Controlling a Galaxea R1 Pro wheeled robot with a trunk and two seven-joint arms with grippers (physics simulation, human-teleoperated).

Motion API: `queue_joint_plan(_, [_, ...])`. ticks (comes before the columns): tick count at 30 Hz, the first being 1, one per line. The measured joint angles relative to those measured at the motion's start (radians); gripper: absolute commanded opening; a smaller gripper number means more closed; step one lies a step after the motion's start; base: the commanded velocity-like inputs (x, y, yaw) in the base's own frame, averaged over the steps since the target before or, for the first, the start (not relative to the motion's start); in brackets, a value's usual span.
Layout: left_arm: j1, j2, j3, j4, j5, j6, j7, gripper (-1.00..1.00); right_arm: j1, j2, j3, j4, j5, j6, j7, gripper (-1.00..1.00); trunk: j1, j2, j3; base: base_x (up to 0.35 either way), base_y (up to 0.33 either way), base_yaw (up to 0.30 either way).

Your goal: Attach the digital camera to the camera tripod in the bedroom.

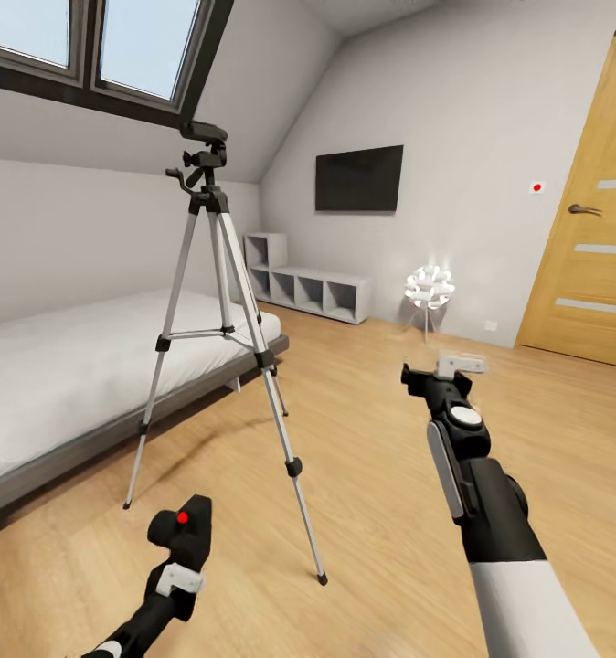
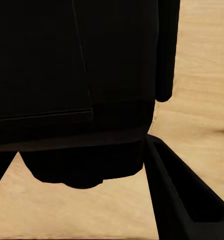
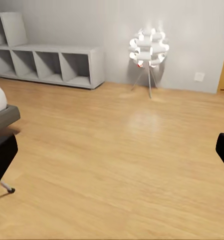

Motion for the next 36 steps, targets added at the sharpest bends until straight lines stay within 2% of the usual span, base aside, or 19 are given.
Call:
queue_joint_plan(2, [0.009,0.013,0.002,0.000,0.031,-0.008,-0.001,-1.00,0.065,0.000,0.000,0.006,0.000,-0.086,0.002,1.00,0.000,0.000,0.000,0.000,0.000,0.000])
queue_joint_plan(4, [0.014,0.025,-0.001,0.000,0.036,-0.010,-0.002,-1.00,0.116,-0.001,0.000,0.032,0.001,-0.151,0.004,1.00,0.000,0.000,0.000,0.000,0.000,0.000])
queue_joint_plan(6, [0.026,0.039,0.001,0.000,0.042,-0.011,-0.005,-1.00,0.168,-0.002,0.000,0.092,0.002,-0.269,0.005,1.00,0.000,0.000,0.000,0.000,0.000,0.000])
queue_joint_plan(7, [0.038,0.044,-0.001,0.000,0.042,-0.012,-0.006,-1.00,0.191,-0.005,0.000,0.157,0.002,-0.372,0.006,1.00,0.000,0.000,0.000,0.000,0.000,0.000])
queue_joint_plan(12, [0.056,0.053,0.002,0.000,0.049,-0.012,-0.007,-1.00,0.219,-0.009,-0.001,0.517,0.010,-0.682,0.013,1.00,0.000,0.000,0.000,0.000,0.000,0.000])
queue_joint_plan(13, [0.059,0.061,0.005,0.000,0.062,-0.011,-0.007,-1.00,0.220,-0.010,-0.002,0.624,0.017,-0.767,0.014,1.00,0.000,0.000,0.000,0.000,0.000,0.000])
queue_joint_plan(14, [0.060,0.064,0.003,0.000,0.066,-0.011,-0.007,-1.00,0.220,-0.010,-0.001,0.667,0.022,-0.797,0.015,1.00,0.000,0.000,0.000,0.000,0.000,0.000])
queue_joint_plan(16, [0.061,0.071,0.005,0.000,0.093,-0.011,-0.007,-1.00,0.222,-0.011,-0.002,0.793,0.034,-0.906,0.017,1.00,0.000,0.000,0.000,0.000,0.000,0.000])
queue_joint_plan(22, [0.063,0.075,0.002,0.001,0.154,-0.009,-0.006,-1.00,0.222,-0.011,-0.003,1.067,0.043,-1.137,0.018,1.00,0.000,0.000,0.000,0.000,0.000,0.000])
queue_joint_plan(27, [0.064,0.077,0.001,0.001,0.158,-0.007,-0.005,-1.00,0.222,-0.011,-0.003,1.142,0.043,-1.164,0.017,1.00,0.000,0.000,0.000,0.000,0.000,0.000])
queue_joint_plan(32, [0.064,0.077,0.001,0.001,0.160,-0.005,-0.005,-1.00,0.222,-0.011,-0.003,1.175,0.044,-1.166,0.017,1.00,0.000,0.000,0.000,0.000,0.000,0.000])
queue_joint_plan(36, [0.066,0.077,0.001,0.001,0.161,-0.004,-0.003,-1.00,0.222,-0.011,-0.003,1.180,0.044,-1.167,0.016,1.00,-0.002,0.001,0.015,0.000,0.000,0.000])
